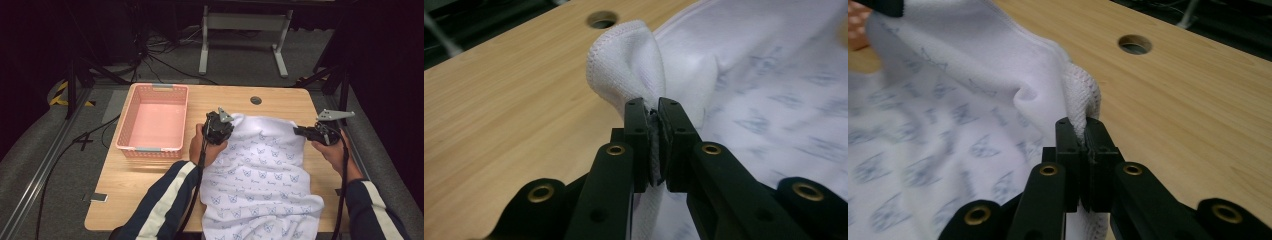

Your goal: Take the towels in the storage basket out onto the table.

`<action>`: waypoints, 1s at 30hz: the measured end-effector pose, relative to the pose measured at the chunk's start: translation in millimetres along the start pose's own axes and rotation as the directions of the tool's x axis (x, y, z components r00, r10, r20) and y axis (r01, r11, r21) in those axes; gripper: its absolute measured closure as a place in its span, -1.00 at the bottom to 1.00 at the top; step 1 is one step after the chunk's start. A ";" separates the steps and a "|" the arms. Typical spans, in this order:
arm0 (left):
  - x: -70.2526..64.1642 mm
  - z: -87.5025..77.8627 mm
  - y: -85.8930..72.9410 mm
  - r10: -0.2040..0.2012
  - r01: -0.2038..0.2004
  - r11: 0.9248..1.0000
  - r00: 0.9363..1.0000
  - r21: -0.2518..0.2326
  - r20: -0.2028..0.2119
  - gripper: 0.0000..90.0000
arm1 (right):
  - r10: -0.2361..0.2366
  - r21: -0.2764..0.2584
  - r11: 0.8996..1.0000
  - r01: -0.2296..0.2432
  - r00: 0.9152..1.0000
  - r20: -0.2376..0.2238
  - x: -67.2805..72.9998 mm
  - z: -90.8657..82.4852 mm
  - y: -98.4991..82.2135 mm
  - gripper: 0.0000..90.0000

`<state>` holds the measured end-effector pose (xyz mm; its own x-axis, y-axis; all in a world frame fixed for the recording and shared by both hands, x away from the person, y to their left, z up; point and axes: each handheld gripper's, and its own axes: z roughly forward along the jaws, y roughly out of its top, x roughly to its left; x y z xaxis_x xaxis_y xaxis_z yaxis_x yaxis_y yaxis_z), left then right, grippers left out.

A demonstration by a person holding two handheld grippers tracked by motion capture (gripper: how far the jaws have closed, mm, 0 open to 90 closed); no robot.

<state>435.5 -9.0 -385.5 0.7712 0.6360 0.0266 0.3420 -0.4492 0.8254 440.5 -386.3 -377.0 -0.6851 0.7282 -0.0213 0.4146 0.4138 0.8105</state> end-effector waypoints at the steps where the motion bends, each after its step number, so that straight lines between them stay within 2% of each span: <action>1: -5.4 -9.8 -4.9 0.015 -0.015 1.000 1.000 -0.008 0.022 0.86 | -0.025 -0.004 1.000 0.025 0.999 -0.037 10.7 -10.2 -3.6 0.93; 2: -10.4 -19.0 -11.2 0.028 -0.027 0.999 0.998 -0.022 0.051 0.86 | -0.054 -0.007 0.999 0.054 0.997 -0.057 19.4 -18.4 -7.2 0.93; 3: -17.9 -28.7 -19.7 0.060 -0.059 0.998 0.995 -0.012 0.074 0.86 | -0.083 -0.012 0.997 0.083 0.994 -0.077 27.3 -26.4 -11.2 0.93; 4: -24.3 -35.0 -27.5 0.081 -0.080 0.997 0.990 -0.011 0.118 0.86 | -0.095 -0.021 0.995 0.093 0.987 -0.132 37.0 -35.3 -17.0 0.92; 6: -37.7 -44.9 -43.8 0.120 -0.126 0.992 0.979 0.020 0.166 0.86 | -0.140 0.002 0.990 0.143 0.975 -0.173 54.2 -46.3 -27.1 0.92; 7: -43.4 -47.5 -52.2 0.139 -0.152 0.987 0.969 0.050 0.202 0.86 | -0.140 0.013 0.989 0.146 0.967 -0.212 62.7 -49.7 -33.6 0.92; 8: -43.4 -47.5 -52.2 0.139 -0.152 0.987 0.969 0.050 0.202 0.86 | -0.155 0.032 0.985 0.168 0.957 -0.245 71.6 -51.6 -40.5 0.92; 9: -50.9 -49.9 -63.2 0.147 -0.168 0.983 0.961 0.074 0.236 0.86 | -0.155 0.032 0.985 0.168 0.957 -0.245 71.6 -51.6 -40.5 0.92; 10: -55.9 -50.6 -71.8 0.153 -0.182 0.979 0.955 0.096 0.253 0.85 | -0.177 0.065 0.978 0.200 0.949 -0.261 82.2 -53.0 -49.7 0.92; 11: -60.4 -49.7 -80.1 0.148 -0.186 0.975 0.950 0.119 0.276 0.85 | -0.173 0.080 0.976 0.203 0.942 -0.287 88.9 -53.1 -57.6 0.92; 12: -64.3 -48.7 -87.1 0.156 -0.204 0.968 0.945 0.143 0.287 0.85 | -0.175 0.104 0.971 0.216 0.936 -0.306 95.7 -52.5 -65.4 0.92; 13: -69.8 -45.5 -96.5 0.181 -0.246 0.950 0.937 0.194 0.300 0.84 | -0.172 0.156 0.961 0.228 0.936 -0.308 104.9 -49.3 -80.5 0.92; 14: -69.8 -45.5 -96.5 0.181 -0.246 0.950 0.937 0.194 0.300 0.84 | -0.157 0.173 0.960 0.219 0.936 -0.316 107.6 -47.3 -86.1 0.91; 15: -71.5 -43.7 -99.6 0.191 -0.262 0.940 0.935 0.217 0.300 0.84 | -0.157 0.173 0.960 0.219 0.936 -0.316 107.6 -47.3 -86.1 0.91; 17: -73.8 -39.2 -103.9 0.202 -0.269 0.934 0.940 0.236 0.274 0.84 | -0.191 0.231 0.937 0.261 0.939 -0.284 113.9 -42.4 -97.9 0.91; 18: -73.5 -36.7 -104.3 0.213 -0.278 0.929 0.941 0.244 0.264 0.86 | -0.153 0.230 0.949 0.215 0.953 -0.264 111.9 -39.9 -102.0 0.91; 19: -73.5 -34.4 -104.5 0.218 -0.276 0.933 0.944 0.231 0.247 0.87 | -0.160 0.233 0.949 0.214 0.960 -0.231 110.2 -38.0 -102.7 0.91; 20: -72.8 -30.4 -102.9 0.239 -0.282 0.929 0.951 0.238 0.196 0.88 | -0.164 0.237 0.948 0.212 0.965 -0.205 108.4 -35.8 -103.2 0.91; 22: -67.0 -22.4 -98.1 0.249 -0.281 0.929 0.956 0.240 0.157 0.89 | -0.138 0.244 0.954 0.176 0.977 -0.165 101.9 -30.0 -103.9 0.92; 23: -63.6 -17.2 -95.5 0.242 -0.267 0.933 0.962 0.241 0.130 0.89 | -0.123 0.235 0.959 0.158 0.980 -0.158 98.2 -27.2 -103.6 0.92; 24: -63.6 -17.2 -95.5 0.242 -0.267 0.933 0.962 0.241 0.130 0.90 | -0.123 0.235 0.959 0.158 0.980 -0.158 98.2 -27.2 -103.6 0.92; 25: -58.4 -9.7 -90.9 0.246 -0.264 0.933 0.964 0.245 0.102 0.90 | -0.116 0.230 0.962 0.147 0.983 -0.142 94.8 -24.3 -102.3 0.92; 26: -49.2 2.7 -84.1 0.234 -0.243 0.940 0.970 0.240 0.064 0.90 | -0.121 0.230 0.963 0.141 0.988 -0.096 86.3 -15.9 -96.7 0.92; 27: -43.6 10.4 -79.5 0.232 -0.237 0.941 0.971 0.240 0.048 0.90 | -0.126 0.230 0.963 0.139 0.990 -0.071 82.3 -12.1 -94.3 0.92; 28: -43.6 10.4 -79.5 0.232 -0.237 0.941 0.971 0.240 0.048 0.90 | -0.132 0.232 0.963 0.139 0.990 -0.044 76.3 -6.6 -90.2 0.92; 29: -32.1 26.3 -68.7 0.225 -0.221 0.945 0.974 0.242 0.012 0.91 | -0.136 0.239 0.961 0.139 0.990 -0.028 69.0 -0.7 -85.4 0.93; 30: -32.1 26.3 -68.7 0.225 -0.221 0.945 0.974 0.242 0.012 0.90 | -0.136 0.239 0.961 0.139 0.990 -0.028 69.0 -0.7 -85.4 0.93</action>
<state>401.4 -15.1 -457.9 0.8346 0.5112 0.2050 0.2826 -0.7169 0.6373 357.4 -371.7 -447.3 -0.7517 0.6494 -0.1153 0.4464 0.6297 0.6358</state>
